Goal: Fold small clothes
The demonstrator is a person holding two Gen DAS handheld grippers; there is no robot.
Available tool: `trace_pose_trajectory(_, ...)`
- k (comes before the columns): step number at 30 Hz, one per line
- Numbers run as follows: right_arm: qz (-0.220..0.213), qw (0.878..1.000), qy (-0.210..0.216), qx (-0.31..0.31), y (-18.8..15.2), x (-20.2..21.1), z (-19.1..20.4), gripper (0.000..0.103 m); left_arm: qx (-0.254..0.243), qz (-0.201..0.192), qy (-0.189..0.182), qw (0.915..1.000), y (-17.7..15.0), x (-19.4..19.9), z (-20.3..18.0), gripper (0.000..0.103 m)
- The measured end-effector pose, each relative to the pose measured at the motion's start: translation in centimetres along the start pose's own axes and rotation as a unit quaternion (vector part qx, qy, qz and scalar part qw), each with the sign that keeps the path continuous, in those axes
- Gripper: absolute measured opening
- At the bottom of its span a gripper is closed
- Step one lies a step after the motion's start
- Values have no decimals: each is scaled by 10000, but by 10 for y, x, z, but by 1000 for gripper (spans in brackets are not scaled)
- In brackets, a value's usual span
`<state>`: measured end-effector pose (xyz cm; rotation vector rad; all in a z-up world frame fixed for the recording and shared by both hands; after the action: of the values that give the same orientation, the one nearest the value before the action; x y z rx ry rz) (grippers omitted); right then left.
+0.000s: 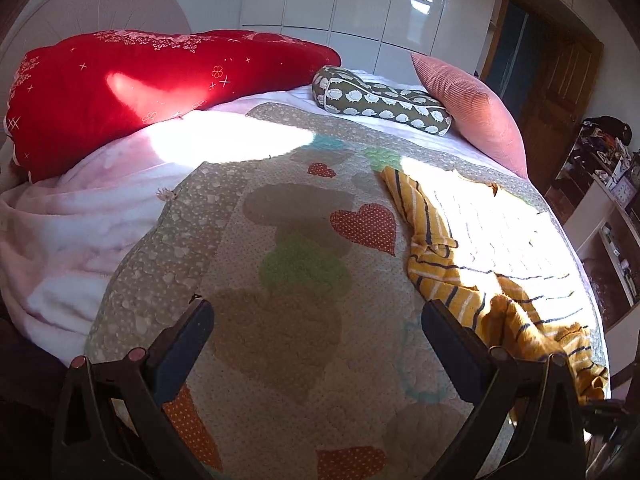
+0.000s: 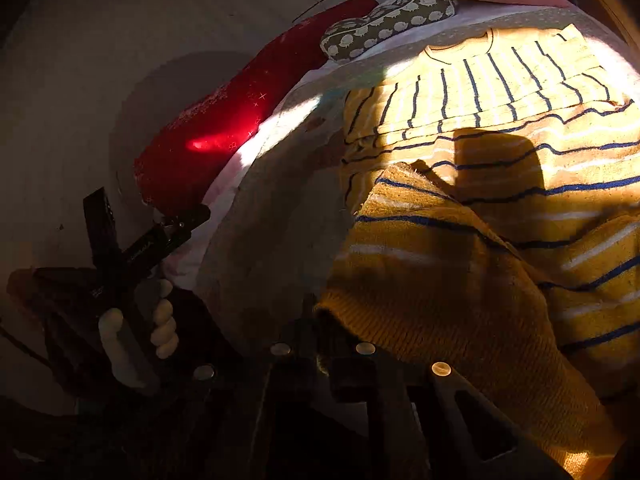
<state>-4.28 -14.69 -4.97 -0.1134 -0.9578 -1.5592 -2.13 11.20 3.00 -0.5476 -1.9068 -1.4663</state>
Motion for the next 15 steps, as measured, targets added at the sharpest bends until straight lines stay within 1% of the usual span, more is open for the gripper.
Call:
trace_pose_trajectory(2, 586, 9956, 520, 523, -24, -29, 42, 6, 151, -56, -32, 9999, 6, -1, 5, 103)
trace_pose_trajectory(3, 902, 9897, 768, 800, -34, -41, 57, 11, 197, -83, -17, 9998, 8, -1, 8, 103)
trace_pose_trajectory(4, 1115, 9850, 809, 1044, -41, -48, 68, 16, 223, -104, -1, 9997, 9, 0, 9, 103)
trace_pose_trajectory(5, 1245, 9814, 613, 1323, -46, -53, 75, 31, 239, -107, 8, 9997, 9, 0, 11, 103)
trace_pose_trajectory(6, 1268, 9800, 529, 1437, -46, -54, 77, 35, 240, -104, 4, 9997, 8, -1, 12, 103)
trace_pose_trajectory(7, 1207, 9815, 513, 1393, -42, -51, 74, 35, 230, -93, 6, 9997, 7, -1, 13, 103)
trace_pose_trajectory(9, 951, 9880, 410, 1148, -27, -38, 60, 35, 196, -38, 11, 9998, 2, -4, 13, 103)
trace_pose_trajectory(11, 624, 9927, 102, 1031, -8, -15, 47, 35, 156, 53, -34, 9999, -5, -9, 10, 103)
trace_pose_trajectory(13, 430, 9945, -123, 950, 11, -2, 42, 35, 155, 176, -169, 9996, -12, -16, 5, 103)
trace_pose_trajectory(14, 395, 9950, -101, 914, 21, 4, 40, 36, 155, 239, -254, 9993, -15, -18, 1, 103)
trace_pose_trajectory(15, 424, 9951, 18, 895, 27, 8, 41, 41, 125, 308, -351, 9988, -18, -21, -4, 103)
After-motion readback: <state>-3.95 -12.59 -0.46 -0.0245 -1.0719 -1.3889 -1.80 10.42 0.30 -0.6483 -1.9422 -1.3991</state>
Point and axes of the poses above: each gripper's, at about its wrist camera, not at the fingertips, and x roughly against the way its jaws point, z to its left, y to its top, the point moved 2 cm from there along -x, roughly the way its jaws point, and after that the axes turned 1 degree about -x, right-handed, at the moved point
